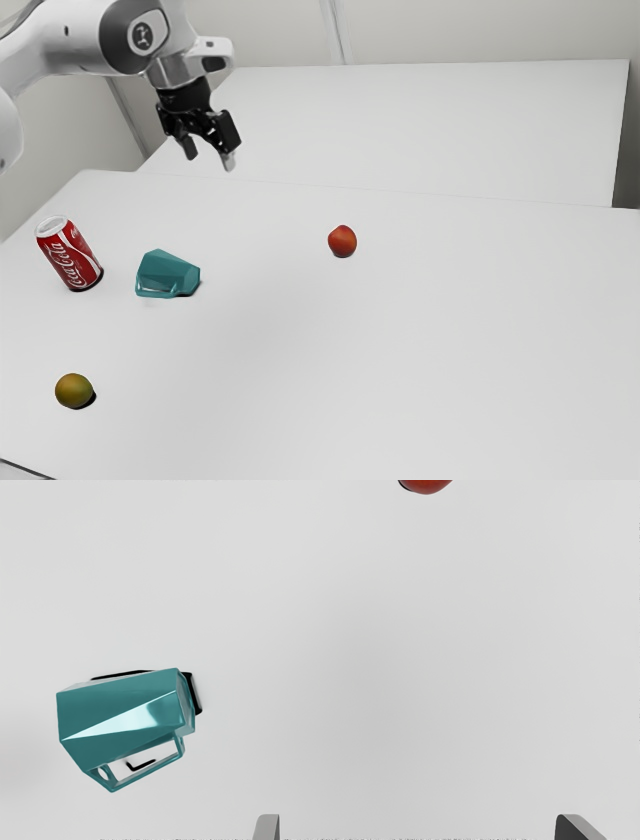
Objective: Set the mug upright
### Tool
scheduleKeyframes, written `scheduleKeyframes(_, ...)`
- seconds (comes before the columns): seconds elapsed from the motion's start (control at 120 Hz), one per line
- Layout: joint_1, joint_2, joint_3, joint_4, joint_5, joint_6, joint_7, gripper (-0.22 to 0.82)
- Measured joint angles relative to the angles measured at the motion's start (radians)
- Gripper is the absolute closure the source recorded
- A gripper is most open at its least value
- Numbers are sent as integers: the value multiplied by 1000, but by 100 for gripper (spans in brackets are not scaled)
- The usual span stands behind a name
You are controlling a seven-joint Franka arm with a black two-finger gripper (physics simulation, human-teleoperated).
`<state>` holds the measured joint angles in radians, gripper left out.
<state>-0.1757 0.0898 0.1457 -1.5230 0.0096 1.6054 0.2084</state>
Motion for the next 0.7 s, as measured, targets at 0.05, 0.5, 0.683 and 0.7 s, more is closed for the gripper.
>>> scheduleKeyframes(0.05,1,-9,3,-9,-4,3,6,0)
scheduleKeyframes(0.5,314,275,-72,202,-327,-64,41,0)
scheduleKeyframes(0.683,674,418,-387,298,-400,-142,50,0)
scheduleKeyframes(0.7,694,425,-398,299,-402,-147,51,0)
